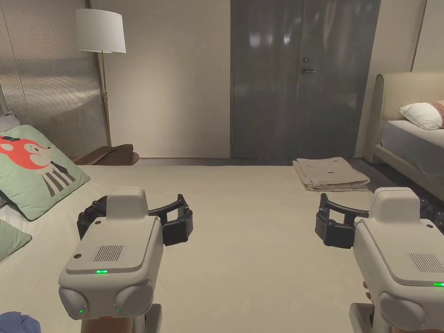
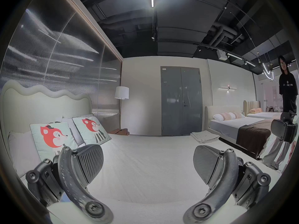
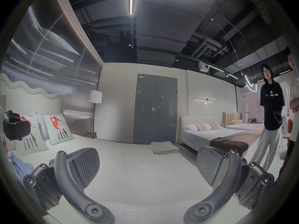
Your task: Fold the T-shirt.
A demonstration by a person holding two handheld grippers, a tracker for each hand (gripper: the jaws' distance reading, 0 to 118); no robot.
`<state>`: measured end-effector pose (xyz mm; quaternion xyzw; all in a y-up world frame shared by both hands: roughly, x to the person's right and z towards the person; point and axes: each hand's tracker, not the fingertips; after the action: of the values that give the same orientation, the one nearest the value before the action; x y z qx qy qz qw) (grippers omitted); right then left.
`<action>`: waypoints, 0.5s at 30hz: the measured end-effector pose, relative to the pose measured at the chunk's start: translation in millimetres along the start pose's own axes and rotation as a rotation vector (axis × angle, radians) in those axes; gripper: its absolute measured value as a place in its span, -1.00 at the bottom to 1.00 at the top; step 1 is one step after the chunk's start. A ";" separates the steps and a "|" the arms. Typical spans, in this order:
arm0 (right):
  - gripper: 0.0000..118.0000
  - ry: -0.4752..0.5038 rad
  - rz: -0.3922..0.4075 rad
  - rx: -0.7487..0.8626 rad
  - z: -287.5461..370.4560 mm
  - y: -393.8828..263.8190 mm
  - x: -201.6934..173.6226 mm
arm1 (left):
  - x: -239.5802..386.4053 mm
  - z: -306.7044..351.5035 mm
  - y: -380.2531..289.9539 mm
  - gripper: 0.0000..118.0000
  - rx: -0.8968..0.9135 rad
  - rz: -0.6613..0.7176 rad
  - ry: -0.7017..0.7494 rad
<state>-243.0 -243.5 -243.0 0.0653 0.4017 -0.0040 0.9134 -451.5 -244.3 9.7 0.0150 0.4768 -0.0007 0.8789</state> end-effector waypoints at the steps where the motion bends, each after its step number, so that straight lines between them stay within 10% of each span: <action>1: 0.99 0.001 -0.001 0.002 3.2 2.2 -0.8 | 0.4 0.5 0.4 0.89 0.000 0.001 -0.001; 15: 0.99 0.003 -0.002 0.009 9.3 7.1 -1.5 | 2.4 0.3 -1.9 0.89 0.004 -0.003 -0.009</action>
<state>-236.8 -237.7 -234.8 0.0691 0.4031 -0.0068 0.9125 -450.0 -246.1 7.8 0.0159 0.4728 -0.0029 0.8810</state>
